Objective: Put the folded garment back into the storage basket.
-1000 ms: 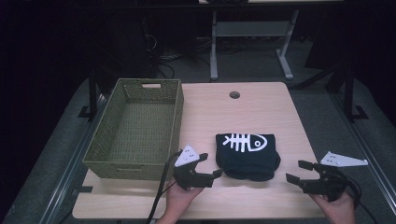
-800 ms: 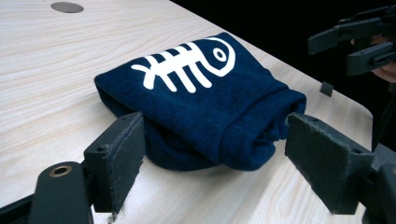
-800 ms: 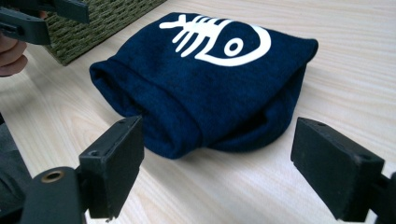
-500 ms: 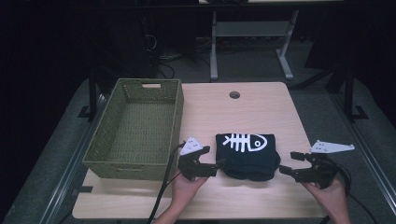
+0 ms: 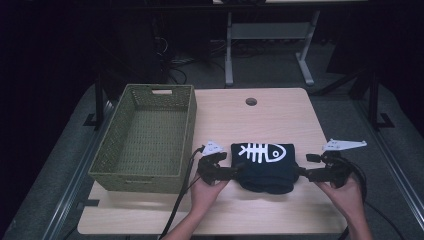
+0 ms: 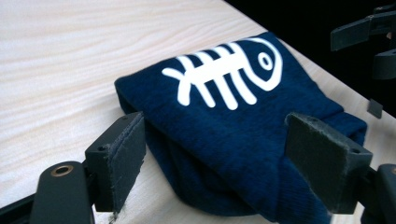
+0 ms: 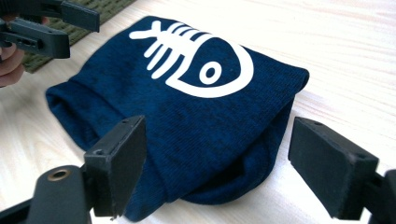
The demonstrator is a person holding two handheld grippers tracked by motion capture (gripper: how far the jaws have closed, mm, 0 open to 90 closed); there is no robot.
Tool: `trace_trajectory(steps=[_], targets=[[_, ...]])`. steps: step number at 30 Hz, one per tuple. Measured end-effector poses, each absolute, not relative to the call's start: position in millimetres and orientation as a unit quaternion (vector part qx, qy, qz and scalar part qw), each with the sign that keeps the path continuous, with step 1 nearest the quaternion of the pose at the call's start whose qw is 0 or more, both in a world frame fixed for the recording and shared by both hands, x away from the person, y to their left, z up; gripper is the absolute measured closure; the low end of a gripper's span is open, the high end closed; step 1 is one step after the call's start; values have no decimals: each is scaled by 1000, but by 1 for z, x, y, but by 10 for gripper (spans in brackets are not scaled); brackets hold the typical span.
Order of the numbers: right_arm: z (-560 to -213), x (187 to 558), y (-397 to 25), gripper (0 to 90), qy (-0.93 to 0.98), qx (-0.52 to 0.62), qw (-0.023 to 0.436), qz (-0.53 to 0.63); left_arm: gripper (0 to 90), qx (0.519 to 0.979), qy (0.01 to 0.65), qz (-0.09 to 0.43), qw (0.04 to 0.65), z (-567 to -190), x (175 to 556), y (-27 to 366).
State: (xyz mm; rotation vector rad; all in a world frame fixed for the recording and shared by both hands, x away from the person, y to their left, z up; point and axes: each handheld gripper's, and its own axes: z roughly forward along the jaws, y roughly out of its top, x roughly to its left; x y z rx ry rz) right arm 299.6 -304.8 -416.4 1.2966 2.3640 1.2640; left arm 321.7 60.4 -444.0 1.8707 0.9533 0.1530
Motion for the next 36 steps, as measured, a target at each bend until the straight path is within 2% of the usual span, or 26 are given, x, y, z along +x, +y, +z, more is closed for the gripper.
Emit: trace_trajectory(steps=[10, 17, 22, 28, 30, 31, 36], targets=[[-433, 320, -302, 211, 793, 459, 64, 395, 206, 776, 423, 44, 467, -460, 338, 54], [-446, 332, -296, 268, 791, 476, 45, 381, 241, 776, 434, 16, 458, -468, 345, 51], [-452, 336, -292, 287, 796, 479, 38, 368, 269, 788, 433, 15, 437, -472, 347, 49], [-456, 336, -284, 383, 806, 484, 52, 338, 359, 786, 434, -1, 441, -475, 349, 47], [-457, 336, -284, 390, 806, 484, 53, 336, 390, 785, 434, -4, 442, -475, 349, 46], [-458, 336, -283, 431, 805, 489, 56, 331, 416, 786, 432, -9, 442, -475, 349, 46], [-462, 332, -283, 504, 803, 487, 66, 337, 496, 791, 421, -8, 444, -474, 347, 45]])
